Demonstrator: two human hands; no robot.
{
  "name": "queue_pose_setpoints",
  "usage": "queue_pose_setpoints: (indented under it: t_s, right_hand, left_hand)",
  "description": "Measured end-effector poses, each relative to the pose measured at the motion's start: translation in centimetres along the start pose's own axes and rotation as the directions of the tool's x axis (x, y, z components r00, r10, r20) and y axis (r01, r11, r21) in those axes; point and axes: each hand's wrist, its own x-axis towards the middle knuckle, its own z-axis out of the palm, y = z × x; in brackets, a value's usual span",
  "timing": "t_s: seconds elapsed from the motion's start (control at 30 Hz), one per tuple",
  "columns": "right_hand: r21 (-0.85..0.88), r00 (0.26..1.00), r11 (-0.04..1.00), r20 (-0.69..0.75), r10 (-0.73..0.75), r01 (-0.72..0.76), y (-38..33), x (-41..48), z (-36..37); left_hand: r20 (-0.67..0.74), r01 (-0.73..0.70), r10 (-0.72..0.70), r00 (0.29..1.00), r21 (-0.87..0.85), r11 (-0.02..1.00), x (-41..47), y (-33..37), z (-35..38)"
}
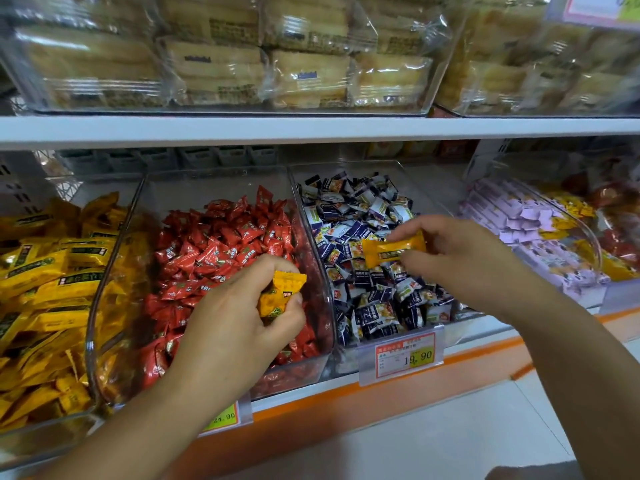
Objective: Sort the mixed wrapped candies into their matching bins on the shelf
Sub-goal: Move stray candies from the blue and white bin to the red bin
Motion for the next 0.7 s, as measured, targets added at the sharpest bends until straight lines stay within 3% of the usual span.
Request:
queue_pose_setpoints:
  t_s: [0.13,0.23,0.47,0.53,0.6,0.7]
  right_hand:
    - [0.294,0.959,0.949,0.216,-0.181,0.112,-2.4,-1.3,2.1]
    - [0.302,0.939,0.943,0.263,-0.222,0.139,-2.8,-1.2,4.0]
    - [0.278,0.943,0.944,0.226,-0.244,0.178,-3.2,-0.8,4.4]
    - [0.182,0.98,0.968,0.071,-0.185,0.17,-2.2,0.1,3.4]
    - [-0.034,0.987,0.993,-0.113,-0.113,0.11,-0.1,1.6,1.9]
    - [-0.228,0.987,0.973,-0.159,0.0,-0.037,3.1,3.3,1.2]
  left_hand:
    - [0.01,-0.018,0.018,1.0,0.014,1.0,0.0,0.2,-0.2]
    - [-0.026,-0.056,0.057,0.998,0.039,0.998,0.2,-0.1,-0.4]
    - [-0.055,-0.059,0.059,0.997,0.012,0.998,0.2,-0.2,-0.1]
    - [-0.075,-0.049,0.05,0.996,0.014,0.999,0.1,-0.2,0.0]
    - [-0.085,-0.034,0.035,0.996,0.012,0.999,0.1,-0.2,0.0]
    - [-0.079,-0.025,0.027,0.997,0.021,0.999,0.0,-0.2,0.1]
